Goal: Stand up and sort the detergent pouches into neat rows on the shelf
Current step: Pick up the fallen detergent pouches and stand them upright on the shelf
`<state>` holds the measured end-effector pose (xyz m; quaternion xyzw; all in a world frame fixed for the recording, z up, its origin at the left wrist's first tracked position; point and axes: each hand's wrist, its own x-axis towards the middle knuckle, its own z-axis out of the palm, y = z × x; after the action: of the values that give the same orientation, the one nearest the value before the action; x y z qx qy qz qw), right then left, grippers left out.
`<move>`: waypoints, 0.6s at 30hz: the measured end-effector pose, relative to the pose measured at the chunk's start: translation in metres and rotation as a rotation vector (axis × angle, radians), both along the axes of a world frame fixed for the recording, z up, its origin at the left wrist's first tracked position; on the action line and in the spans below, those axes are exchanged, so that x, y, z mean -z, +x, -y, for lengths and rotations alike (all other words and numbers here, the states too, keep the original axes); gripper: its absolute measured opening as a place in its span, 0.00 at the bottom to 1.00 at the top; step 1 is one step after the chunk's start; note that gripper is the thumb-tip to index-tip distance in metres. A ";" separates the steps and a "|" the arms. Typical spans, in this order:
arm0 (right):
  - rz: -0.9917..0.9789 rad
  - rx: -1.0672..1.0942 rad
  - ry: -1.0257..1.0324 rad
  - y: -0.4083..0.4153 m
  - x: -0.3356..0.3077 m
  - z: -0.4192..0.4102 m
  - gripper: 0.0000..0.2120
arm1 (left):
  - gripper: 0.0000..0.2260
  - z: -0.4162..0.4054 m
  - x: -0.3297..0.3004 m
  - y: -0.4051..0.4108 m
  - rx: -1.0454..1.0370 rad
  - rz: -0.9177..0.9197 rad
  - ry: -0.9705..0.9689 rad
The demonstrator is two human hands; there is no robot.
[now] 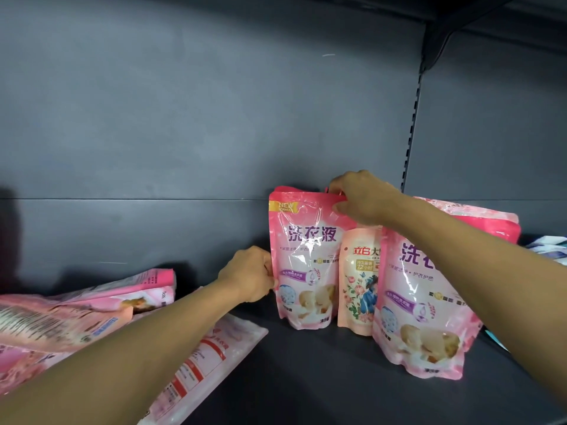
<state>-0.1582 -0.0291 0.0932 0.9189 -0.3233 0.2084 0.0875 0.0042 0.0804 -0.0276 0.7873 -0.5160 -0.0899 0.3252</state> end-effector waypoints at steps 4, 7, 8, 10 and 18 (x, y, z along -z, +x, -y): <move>0.020 -0.045 -0.006 0.000 -0.001 -0.005 0.09 | 0.08 -0.014 -0.011 -0.002 -0.014 -0.006 -0.011; 0.095 -0.091 -0.041 0.000 0.001 -0.011 0.15 | 0.11 -0.026 -0.021 0.001 -0.034 -0.032 -0.034; 0.166 -0.119 -0.063 0.001 0.001 -0.016 0.17 | 0.12 -0.031 -0.024 0.002 -0.029 -0.040 -0.047; 0.334 -0.211 -0.141 0.002 0.004 -0.029 0.17 | 0.12 -0.046 -0.032 0.005 -0.011 -0.035 -0.074; 0.257 -0.521 0.018 0.047 0.052 -0.111 0.09 | 0.12 -0.137 -0.050 0.057 -0.128 0.154 0.044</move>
<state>-0.1113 0.0823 0.0409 0.9379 -0.0865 0.3355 -0.0186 0.0611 0.2171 0.0227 0.8303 -0.4859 -0.0193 0.2722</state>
